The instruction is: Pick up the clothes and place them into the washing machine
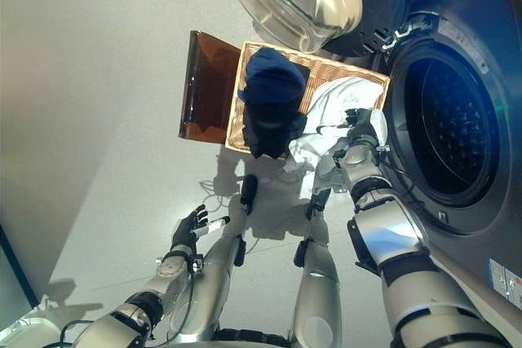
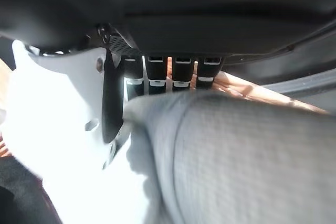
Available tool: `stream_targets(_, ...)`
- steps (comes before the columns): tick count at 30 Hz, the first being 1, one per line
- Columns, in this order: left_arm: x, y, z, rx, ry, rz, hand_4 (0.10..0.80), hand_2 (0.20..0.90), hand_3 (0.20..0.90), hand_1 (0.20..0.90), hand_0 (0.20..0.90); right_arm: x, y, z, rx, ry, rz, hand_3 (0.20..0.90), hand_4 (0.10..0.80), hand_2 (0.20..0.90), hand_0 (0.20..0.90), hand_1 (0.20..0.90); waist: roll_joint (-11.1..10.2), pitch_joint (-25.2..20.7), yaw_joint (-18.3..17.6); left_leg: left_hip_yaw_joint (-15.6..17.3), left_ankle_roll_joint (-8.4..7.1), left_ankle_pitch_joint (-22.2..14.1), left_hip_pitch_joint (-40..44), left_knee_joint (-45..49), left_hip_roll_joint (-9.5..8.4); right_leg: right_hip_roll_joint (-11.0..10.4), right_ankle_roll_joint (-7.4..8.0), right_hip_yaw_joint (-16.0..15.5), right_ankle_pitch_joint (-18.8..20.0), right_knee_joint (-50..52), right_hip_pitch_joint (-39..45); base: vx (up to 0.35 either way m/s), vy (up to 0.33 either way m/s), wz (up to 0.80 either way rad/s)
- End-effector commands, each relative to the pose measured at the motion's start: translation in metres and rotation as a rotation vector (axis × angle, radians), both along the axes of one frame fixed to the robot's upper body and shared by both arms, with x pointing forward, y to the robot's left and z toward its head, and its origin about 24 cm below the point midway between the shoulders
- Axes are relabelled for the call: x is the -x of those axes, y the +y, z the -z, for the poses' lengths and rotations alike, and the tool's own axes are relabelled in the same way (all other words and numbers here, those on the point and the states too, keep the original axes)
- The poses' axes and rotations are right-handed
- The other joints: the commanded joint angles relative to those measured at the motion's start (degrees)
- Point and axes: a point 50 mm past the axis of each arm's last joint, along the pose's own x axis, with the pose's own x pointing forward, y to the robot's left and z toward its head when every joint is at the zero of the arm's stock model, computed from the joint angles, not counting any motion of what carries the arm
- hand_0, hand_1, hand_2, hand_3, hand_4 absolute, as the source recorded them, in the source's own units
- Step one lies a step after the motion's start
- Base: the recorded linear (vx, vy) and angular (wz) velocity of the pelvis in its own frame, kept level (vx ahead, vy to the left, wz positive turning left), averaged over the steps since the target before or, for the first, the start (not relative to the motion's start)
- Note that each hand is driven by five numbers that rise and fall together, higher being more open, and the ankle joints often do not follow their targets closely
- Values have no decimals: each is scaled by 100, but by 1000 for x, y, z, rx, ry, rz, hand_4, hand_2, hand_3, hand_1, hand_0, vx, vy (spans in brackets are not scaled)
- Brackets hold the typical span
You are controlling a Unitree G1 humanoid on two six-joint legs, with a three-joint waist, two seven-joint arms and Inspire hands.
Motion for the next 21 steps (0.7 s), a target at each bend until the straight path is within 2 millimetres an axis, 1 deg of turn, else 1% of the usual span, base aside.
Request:
stream_targets(1,8,10,2,-11,-18,-34,800,900,900,900,900,-7,-26,-51,92,-145,78,200,300,200,200,200,57,28,-36,-97,-287,-143,-126,-45,-125,-522,243,491,-211,652,-494,3,7,-7)
stream_targets(9,9,10,2,-8,-24,-48,800,900,900,900,900,-8,-26,-63,97,-200,91,200,300,200,200,200,86,28,-58,-58,-282,-151,-138,-45,-161,-518,253,528,-194,617,-512,0,0,-2)
stream_targets(17,11,9,4,-5,-21,-59,800,900,900,900,900,-7,-20,-55,57,-244,89,200,300,200,200,200,96,28,-133,16,-268,-189,9,-45,-178,-542,273,578,-182,585,-419,1,4,-1)
stream_targets(19,12,10,4,-5,-25,-68,800,900,900,900,900,-8,-13,-56,5,-293,79,200,300,200,200,200,96,28,-166,48,-265,-213,92,-45,-178,-548,277,594,-188,581,-357,10,23,-6)
stream_targets(21,13,11,4,-3,-29,-79,800,900,900,900,900,-8,-6,-52,-44,-325,67,200,300,200,200,200,87,23,-210,79,-265,-239,179,-45,-171,-540,280,615,-203,561,-267,20,21,-7)
